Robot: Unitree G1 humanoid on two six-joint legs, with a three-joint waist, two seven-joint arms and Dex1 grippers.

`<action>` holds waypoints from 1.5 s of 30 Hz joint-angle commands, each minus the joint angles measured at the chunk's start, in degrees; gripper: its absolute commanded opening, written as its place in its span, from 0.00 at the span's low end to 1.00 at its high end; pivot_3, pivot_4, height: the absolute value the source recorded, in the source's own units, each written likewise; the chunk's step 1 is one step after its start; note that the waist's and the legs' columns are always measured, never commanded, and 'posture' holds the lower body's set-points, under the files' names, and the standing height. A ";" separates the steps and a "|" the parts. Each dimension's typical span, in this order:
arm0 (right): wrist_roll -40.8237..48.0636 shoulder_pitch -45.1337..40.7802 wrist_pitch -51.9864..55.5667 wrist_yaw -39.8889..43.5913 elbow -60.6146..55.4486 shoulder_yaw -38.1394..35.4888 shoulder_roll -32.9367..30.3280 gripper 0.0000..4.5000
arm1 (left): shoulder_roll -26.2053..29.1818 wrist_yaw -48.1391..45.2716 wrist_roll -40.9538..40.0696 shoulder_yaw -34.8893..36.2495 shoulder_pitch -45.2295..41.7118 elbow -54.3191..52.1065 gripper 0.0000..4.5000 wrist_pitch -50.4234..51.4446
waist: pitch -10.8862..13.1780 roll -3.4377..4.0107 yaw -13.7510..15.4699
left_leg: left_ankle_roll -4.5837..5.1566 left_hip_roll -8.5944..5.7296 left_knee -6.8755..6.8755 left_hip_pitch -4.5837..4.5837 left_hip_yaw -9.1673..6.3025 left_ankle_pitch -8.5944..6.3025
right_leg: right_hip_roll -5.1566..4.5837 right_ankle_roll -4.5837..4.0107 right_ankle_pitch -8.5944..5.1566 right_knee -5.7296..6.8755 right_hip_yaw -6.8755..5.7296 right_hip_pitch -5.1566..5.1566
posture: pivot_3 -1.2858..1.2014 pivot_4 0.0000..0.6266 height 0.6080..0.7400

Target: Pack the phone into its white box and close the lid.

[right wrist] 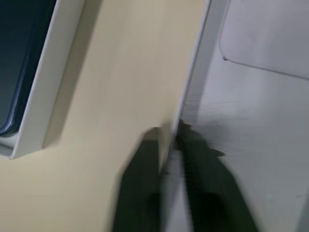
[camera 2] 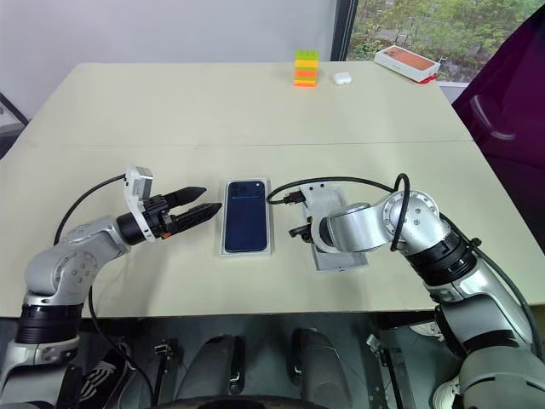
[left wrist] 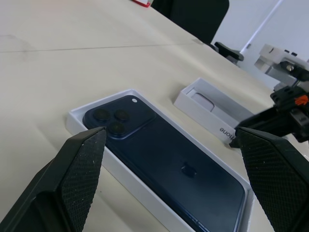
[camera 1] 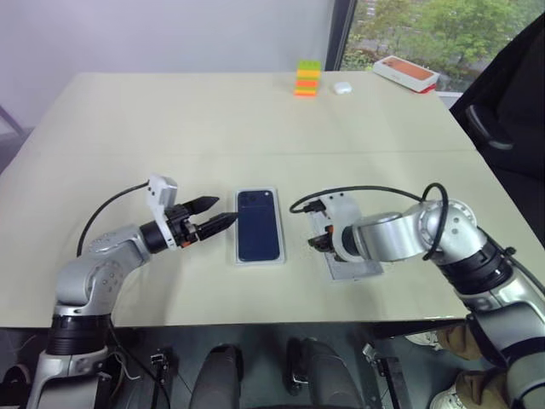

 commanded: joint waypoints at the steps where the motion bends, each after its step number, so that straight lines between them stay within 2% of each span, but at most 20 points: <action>1: 0.73 -0.07 -0.79 -1.03 -1.19 1.11 -0.75 0.14 | 0.05 -0.04 -0.85 0.70 -0.44 -1.74 1.00 0.48 | 0.00 0.00 0.03 | 0.00 0.00 0.00 0.00 0.00 0.00 | 0.00 0.00 0.00 0.00 0.00 0.00 | 0.52 0.24 1.00; 9: -0.34 -0.23 -0.74 -1.32 -0.38 1.93 -1.10 0.14 | -0.19 0.21 -0.99 0.87 -0.44 -2.03 1.00 0.93 | 0.00 0.00 0.05 | 0.00 0.00 0.00 0.00 0.00 0.00 | 0.00 0.00 0.00 0.00 0.00 0.00 | 0.52 0.24 1.00; 11: -0.72 -0.10 -0.69 -1.50 -0.22 1.97 -1.11 0.01 | -0.27 0.11 -0.62 0.74 -0.44 -2.06 1.00 0.40 | 0.00 0.00 0.05 | 0.00 0.00 0.00 0.00 0.00 0.00 | -0.01 0.00 0.00 -0.01 0.00 0.00 | 0.52 0.24 1.00; 19: -1.89 -2.11 -1.46 0.37 2.00 -0.36 -0.38 0.00 | -0.24 0.02 -0.31 0.77 -0.69 -1.45 1.00 0.26 | 0.00 0.00 0.02 | 0.00 0.00 0.00 0.01 0.01 0.00 | -0.01 0.00 0.00 -0.02 0.00 0.01 | 0.52 0.24 1.00; 22: -6.26 -3.10 -1.84 7.99 1.19 -3.65 1.24 0.00 | -0.03 -0.25 0.02 0.66 -0.84 -1.19 1.00 -0.02 | 0.00 0.00 0.02 | 0.00 0.00 0.00 -0.01 0.01 0.00 | 0.00 0.00 0.00 -0.03 0.00 -0.01 | 0.52 0.24 1.00; 25: -15.21 -3.03 -3.57 17.24 -1.35 -7.21 2.10 0.00 | 0.14 -0.34 0.08 0.94 -0.92 -0.81 1.00 -0.02 | 0.00 0.00 0.01 | 0.04 0.02 0.00 -0.12 0.01 -0.02 | 0.03 0.01 -0.01 -0.05 0.00 -0.10 | 0.52 0.24 1.00; 27: -16.27 -2.21 -4.43 21.73 -1.03 -10.40 2.99 0.00 | 0.32 -0.40 -0.24 1.33 -1.20 -0.37 1.00 0.41 | 0.00 0.00 0.08 | 0.05 0.02 0.00 -0.32 -0.01 -0.03 | 0.04 0.01 0.00 -0.04 -0.01 -0.29 | 0.52 0.24 1.00; 31: -23.96 -4.95 -5.97 31.87 0.67 -14.70 5.24 0.00 | 1.15 -1.26 -0.09 2.11 -1.45 0.49 1.00 -0.37 | 0.00 0.00 0.08 | 0.05 0.01 0.03 -0.80 0.03 -0.03 | 0.04 -0.17 0.13 0.07 -0.01 -0.87 | 0.52 0.24 1.00; 36: -16.79 -5.23 -11.66 37.21 6.67 -25.02 15.60 0.00 | 2.47 -2.65 -2.57 4.18 -1.59 0.64 1.00 1.55 | 0.00 0.00 -0.29 | 0.06 0.08 -0.01 -0.81 0.05 -0.03 | 0.10 -0.20 0.14 0.10 -0.02 -0.94 | 0.52 0.24 1.00; 38: -9.61 -4.89 -13.72 37.19 8.64 -28.85 19.69 0.00 | 3.30 -3.38 -4.11 5.41 -1.46 0.31 1.00 2.58 | 0.01 0.01 -0.25 | 0.07 0.08 -0.01 -0.81 0.07 -0.03 | 0.10 -0.21 0.15 0.13 -0.01 -0.95 | 0.52 0.24 1.00; 45: -1.68 -1.85 -15.16 38.17 8.31 -32.04 26.41 0.00 | 6.68 -5.66 -7.63 9.04 -1.25 0.76 1.00 5.04 | 0.00 0.01 -0.19 | 0.06 0.06 0.01 -0.80 0.09 -0.03 | 0.03 -0.21 0.15 0.13 0.00 -0.91 | 0.52 0.24 1.00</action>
